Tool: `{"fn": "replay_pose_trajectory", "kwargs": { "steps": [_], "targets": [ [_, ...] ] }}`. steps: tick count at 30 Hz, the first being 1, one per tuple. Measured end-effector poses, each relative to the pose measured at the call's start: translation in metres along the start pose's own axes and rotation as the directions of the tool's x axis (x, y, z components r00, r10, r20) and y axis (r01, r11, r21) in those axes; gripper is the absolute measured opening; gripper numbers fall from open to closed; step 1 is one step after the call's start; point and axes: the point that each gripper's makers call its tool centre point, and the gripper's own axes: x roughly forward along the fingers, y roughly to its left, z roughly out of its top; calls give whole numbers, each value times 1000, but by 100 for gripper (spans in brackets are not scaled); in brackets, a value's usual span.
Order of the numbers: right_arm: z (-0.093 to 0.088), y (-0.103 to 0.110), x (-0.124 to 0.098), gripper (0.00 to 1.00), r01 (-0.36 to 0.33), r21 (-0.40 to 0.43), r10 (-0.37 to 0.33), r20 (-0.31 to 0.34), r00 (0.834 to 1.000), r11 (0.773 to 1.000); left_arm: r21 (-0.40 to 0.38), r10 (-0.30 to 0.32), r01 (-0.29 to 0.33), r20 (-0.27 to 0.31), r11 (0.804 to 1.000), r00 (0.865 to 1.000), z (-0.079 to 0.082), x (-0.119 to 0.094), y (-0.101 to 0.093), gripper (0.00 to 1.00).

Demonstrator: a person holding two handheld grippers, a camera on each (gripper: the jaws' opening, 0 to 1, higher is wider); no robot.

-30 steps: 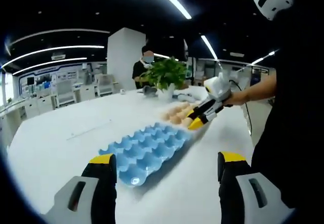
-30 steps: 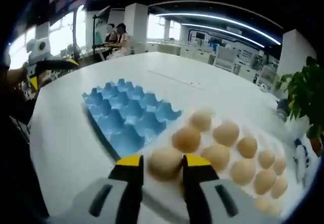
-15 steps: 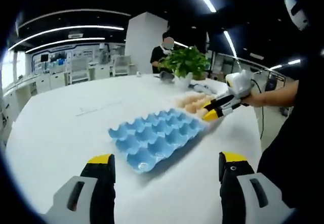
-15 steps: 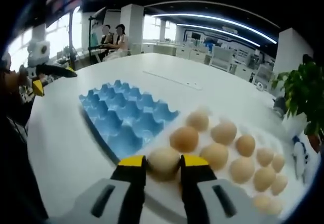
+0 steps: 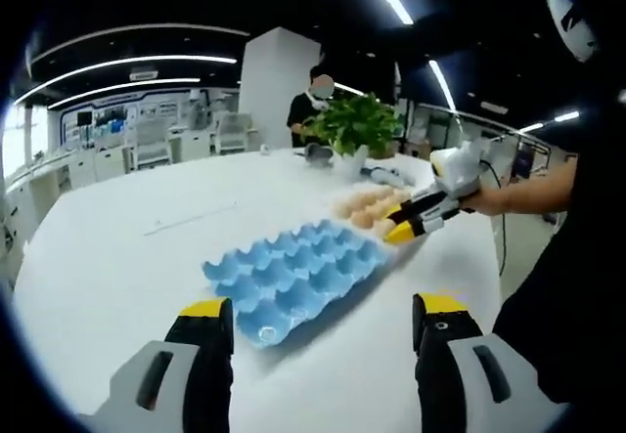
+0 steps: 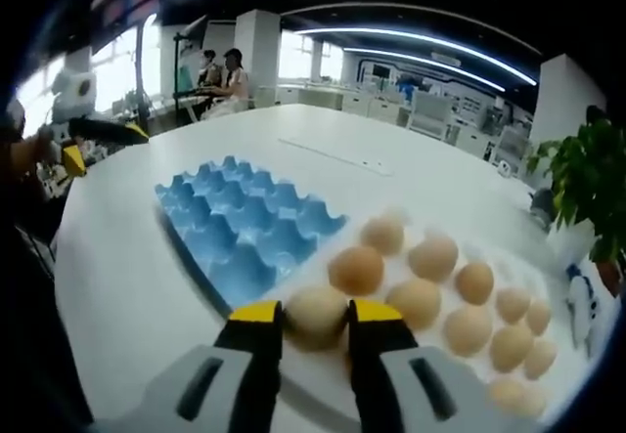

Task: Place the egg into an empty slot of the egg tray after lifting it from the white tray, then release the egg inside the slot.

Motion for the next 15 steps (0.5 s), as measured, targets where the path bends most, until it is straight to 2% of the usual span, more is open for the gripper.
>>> {"fn": "replay_pose_trajectory", "kwargs": {
  "steps": [2,7,10,15],
  "targets": [
    [0,0,-1,26,0,-6,0,1,1000,1000,-22,24,-24,3,999,1000,1,-1,7,84],
    [0,-1,-1,26,-3,-16,3,3,1000,1000,-6,51,-51,1,999,999,1,-4,16,83],
    [10,-2,-3,25,-6,28,5,46,999,1000,-3,53,-53,0,999,999,1,-4,18,83],
    [12,-8,-6,25,1,63,-5,55,998,998,-3,44,-44,-7,999,999,-1,-4,17,83]
  ]
}}
